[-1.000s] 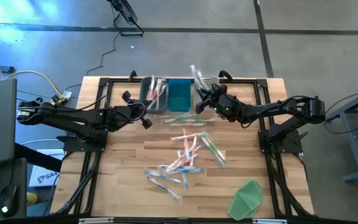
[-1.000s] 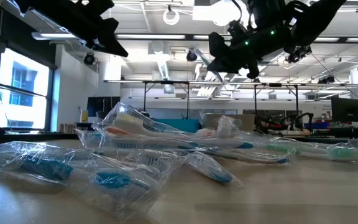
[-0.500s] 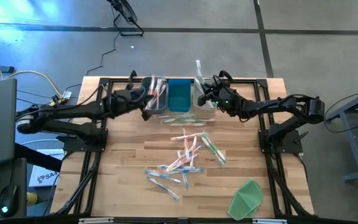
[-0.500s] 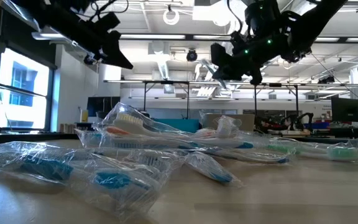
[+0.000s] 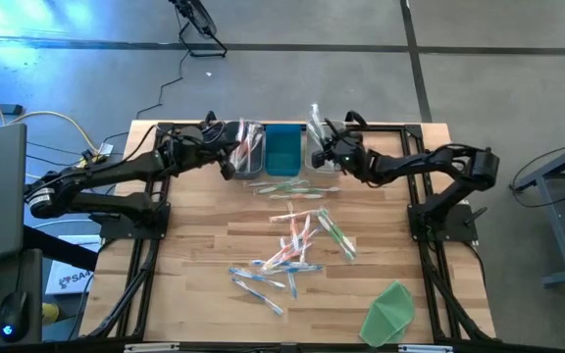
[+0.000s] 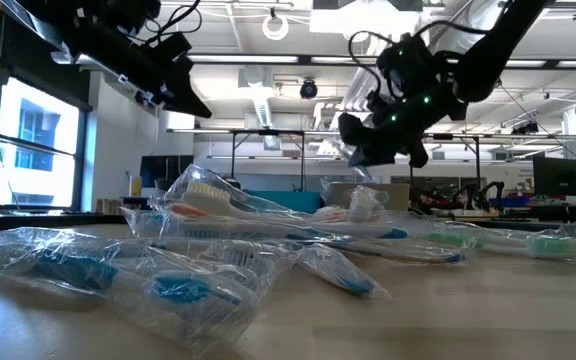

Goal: Pick & Place Toothbrushes
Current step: Put the green toothbrush into the white bin, then put the orange toothbrush into the dark blue bin

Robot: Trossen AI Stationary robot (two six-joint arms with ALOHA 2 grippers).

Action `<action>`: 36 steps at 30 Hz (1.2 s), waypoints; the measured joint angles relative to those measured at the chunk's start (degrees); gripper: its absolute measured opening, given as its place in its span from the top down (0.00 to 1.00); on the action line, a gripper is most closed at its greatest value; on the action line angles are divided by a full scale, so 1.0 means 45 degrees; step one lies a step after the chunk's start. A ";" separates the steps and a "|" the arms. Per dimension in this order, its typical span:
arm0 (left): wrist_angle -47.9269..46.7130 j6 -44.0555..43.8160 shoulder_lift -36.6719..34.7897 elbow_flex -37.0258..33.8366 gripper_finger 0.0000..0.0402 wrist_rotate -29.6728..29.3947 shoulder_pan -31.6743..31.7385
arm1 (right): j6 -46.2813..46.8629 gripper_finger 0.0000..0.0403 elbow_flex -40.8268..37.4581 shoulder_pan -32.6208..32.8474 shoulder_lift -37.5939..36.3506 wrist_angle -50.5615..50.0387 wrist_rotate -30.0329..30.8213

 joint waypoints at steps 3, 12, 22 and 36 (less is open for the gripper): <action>0.0000 0.0000 0.0000 0.0000 1.00 0.0008 -0.0002 | 0.0255 0.95 -0.0002 -0.0125 0.0397 0.0089 -0.0092; -0.0010 -0.0010 0.0000 0.0000 1.00 0.0007 -0.0002 | 0.0294 0.95 0.0002 -0.0324 0.0856 -0.0377 -0.0092; -0.0063 -0.0044 0.0000 0.0000 1.00 0.0002 -0.0002 | 0.0322 0.94 0.0003 -0.0314 0.0856 -0.0487 -0.0474; -0.0155 -0.0107 0.0000 0.0000 1.00 -0.0008 -0.0002 | 0.0235 0.70 0.0003 -0.0285 0.0851 -0.0516 -0.0074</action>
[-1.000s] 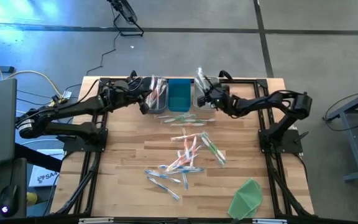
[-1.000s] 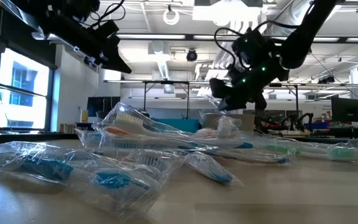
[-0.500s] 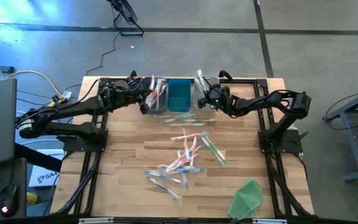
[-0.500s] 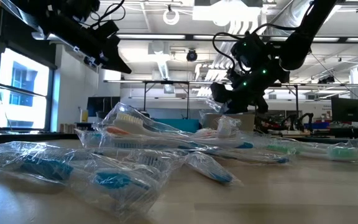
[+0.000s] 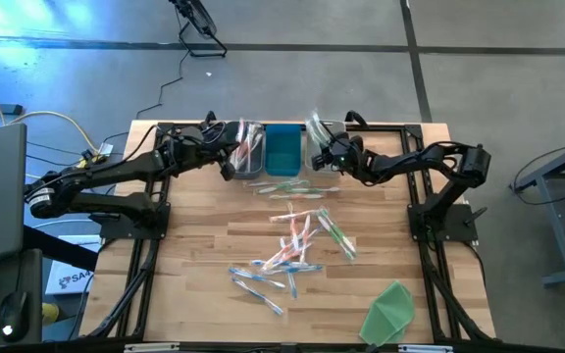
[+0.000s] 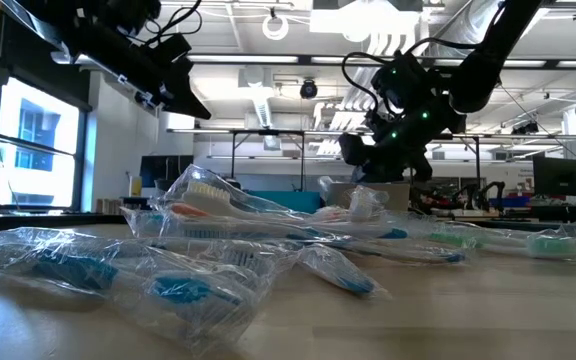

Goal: Pick & Place Toothbrushes
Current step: Put the orange toothbrush into the dark blue bin

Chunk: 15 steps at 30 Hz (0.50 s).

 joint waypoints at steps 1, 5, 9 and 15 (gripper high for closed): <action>0.0000 0.0000 0.0000 0.0000 1.00 0.0000 0.0000 | -0.0012 0.68 0.0000 0.0000 0.0000 -0.0005 -0.0009; 0.0005 -0.0005 0.0000 0.0000 1.00 -0.0005 0.0000 | -0.0045 0.66 0.0000 0.0075 0.0000 -0.0030 -0.0011; 0.0005 -0.0005 0.0000 0.0004 1.00 -0.0005 0.0000 | -0.0107 0.67 0.0000 0.0185 -0.0103 -0.0034 -0.0011; 0.0005 -0.0010 0.0000 0.0005 1.00 -0.0010 0.0000 | -0.0906 0.71 0.0000 0.0368 -0.0809 -0.0033 -0.0001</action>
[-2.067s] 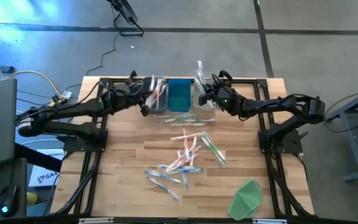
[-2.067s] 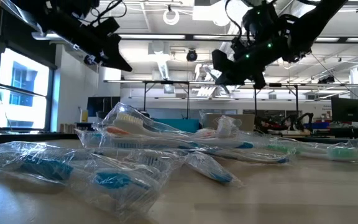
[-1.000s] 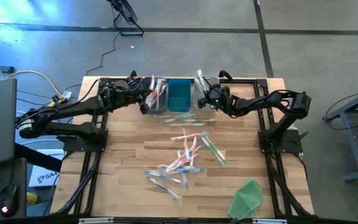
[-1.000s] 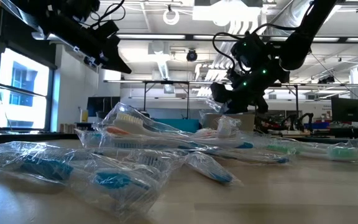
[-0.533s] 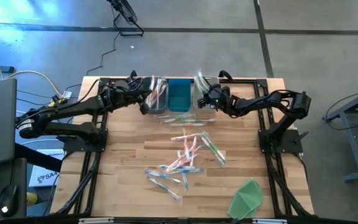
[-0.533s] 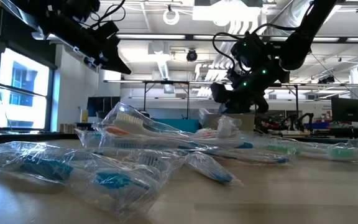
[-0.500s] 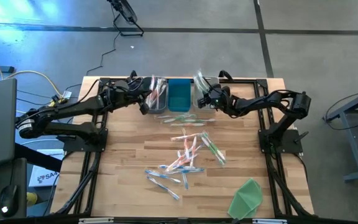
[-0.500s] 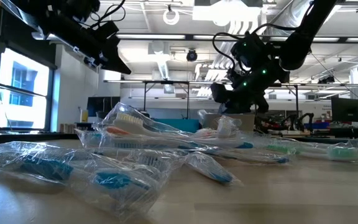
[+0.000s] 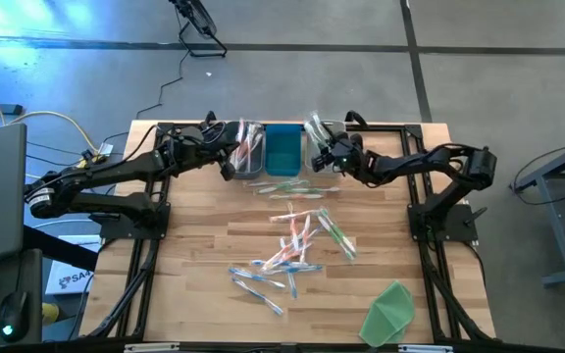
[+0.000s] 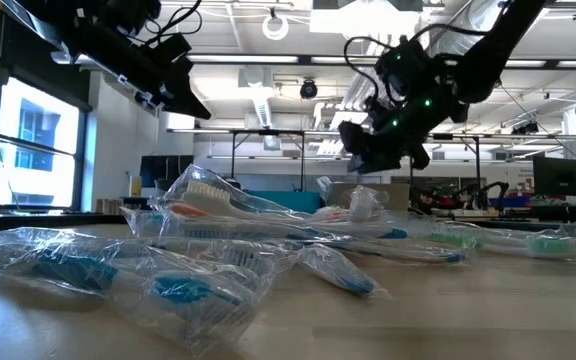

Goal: Pick & Place Toothbrushes
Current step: Put the orange toothbrush into the dark blue bin

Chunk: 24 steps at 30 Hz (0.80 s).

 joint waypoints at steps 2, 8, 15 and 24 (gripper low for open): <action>0.0004 0.0000 0.0000 0.0000 1.00 0.0000 0.0000 | -0.0228 0.71 0.0005 0.0085 -0.0356 0.0076 0.0005; 0.0004 -0.0009 0.0000 0.0000 1.00 0.0000 0.0000 | -0.0917 0.72 0.0010 0.0379 -0.1510 -0.0222 -0.0025; -0.0001 -0.0109 0.0000 0.0011 1.00 0.0000 0.0000 | -0.1398 0.72 0.0005 0.0841 -0.3048 -0.2138 -0.0166; -0.0195 -0.0371 -0.0005 0.0015 1.00 0.0005 0.0000 | -0.1400 0.72 0.0005 0.1663 -0.4789 -0.3834 -0.0471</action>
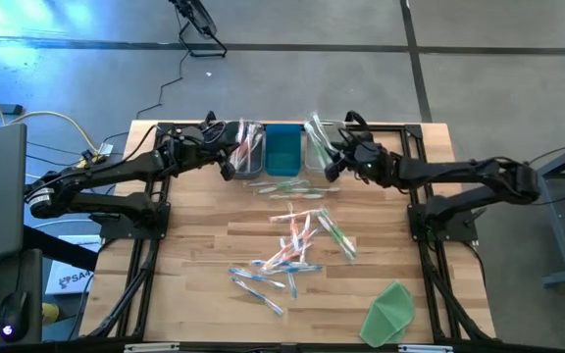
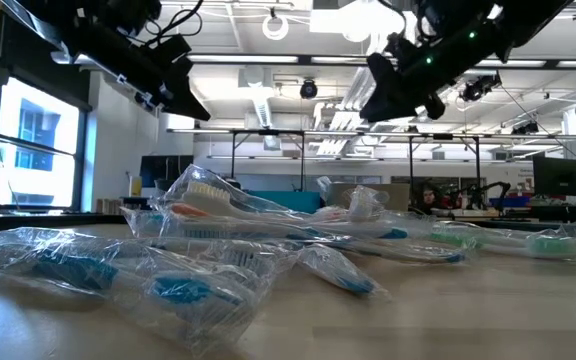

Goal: Pick & Place Toothbrushes
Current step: Put the orange toothbrush into the dark blue bin

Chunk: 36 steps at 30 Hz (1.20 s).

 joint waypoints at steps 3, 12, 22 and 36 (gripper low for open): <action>-0.0060 -0.0047 0.0000 0.0000 1.00 0.0000 0.0000 | 0.0002 0.72 0.0000 0.0297 -0.0224 -0.0020 0.0003; -0.0209 -0.0387 0.0000 0.0000 1.00 0.0169 0.0000 | 0.0002 0.72 0.0000 0.0999 -0.0490 -0.0959 -0.0493; -0.0394 -0.0436 0.0000 0.0000 1.00 0.0209 0.0000 | 0.0053 0.72 0.0000 0.1947 -0.0561 -0.1738 -0.0641; -0.0470 -0.0800 -0.0008 -0.0010 1.00 0.1405 -0.0010 | -0.0078 0.75 0.0000 0.2446 -0.0551 -0.2219 -0.0435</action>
